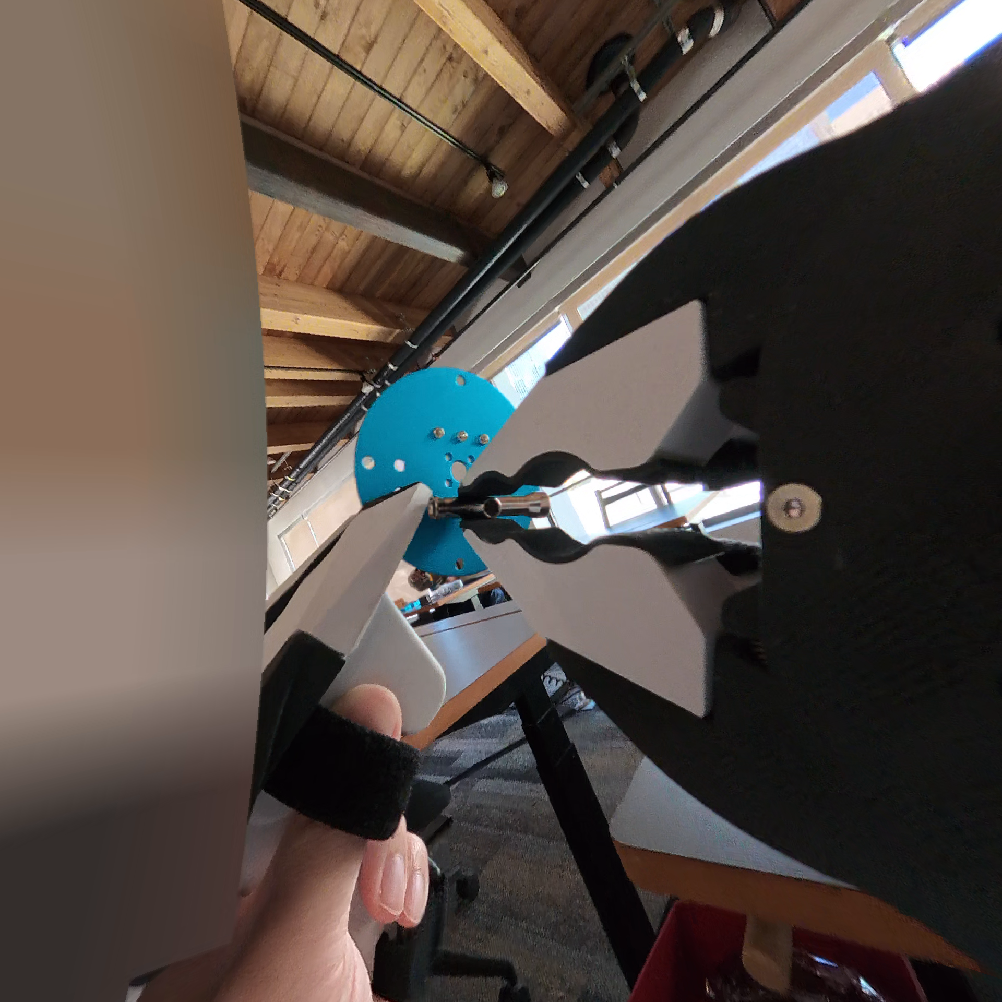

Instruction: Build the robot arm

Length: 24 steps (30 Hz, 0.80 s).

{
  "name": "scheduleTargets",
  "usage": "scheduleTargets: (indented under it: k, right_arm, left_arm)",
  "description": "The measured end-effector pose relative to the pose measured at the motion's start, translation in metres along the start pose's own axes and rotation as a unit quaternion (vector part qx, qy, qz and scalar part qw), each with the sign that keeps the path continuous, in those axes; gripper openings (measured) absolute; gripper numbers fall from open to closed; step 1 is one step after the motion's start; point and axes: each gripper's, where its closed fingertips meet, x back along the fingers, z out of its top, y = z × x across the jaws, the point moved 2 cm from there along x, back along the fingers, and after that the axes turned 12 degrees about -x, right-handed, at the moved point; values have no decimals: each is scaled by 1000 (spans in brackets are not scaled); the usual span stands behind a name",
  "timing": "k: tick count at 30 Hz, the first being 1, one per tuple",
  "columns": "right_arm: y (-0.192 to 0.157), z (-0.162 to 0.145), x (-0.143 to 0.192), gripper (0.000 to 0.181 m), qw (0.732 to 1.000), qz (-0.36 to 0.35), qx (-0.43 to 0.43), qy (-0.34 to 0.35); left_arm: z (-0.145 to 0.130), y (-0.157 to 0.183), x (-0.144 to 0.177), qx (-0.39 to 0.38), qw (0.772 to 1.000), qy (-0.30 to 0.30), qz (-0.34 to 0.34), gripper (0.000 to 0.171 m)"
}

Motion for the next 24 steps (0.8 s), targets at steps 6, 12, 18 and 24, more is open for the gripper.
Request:
scheduleTargets:
  k: [6,12,18,24]
  right_arm:
    - [0,-3,0,7,1000,-1,-17,-11]
    - [-2,-7,-3,6,999,-6,-6,-33]
    - [-2,-7,-5,6,999,2,-32,-38]
    - [0,-4,-2,6,996,-6,-85,-26]
  left_arm:
    - [-1,0,-1,16,1000,-2,-4,3]
    - [-5,0,-1,19,1000,-8,-2,2]
    - [-5,0,-1,19,1000,-6,-1,3]
    - [0,2,0,13,1000,8,5,2]
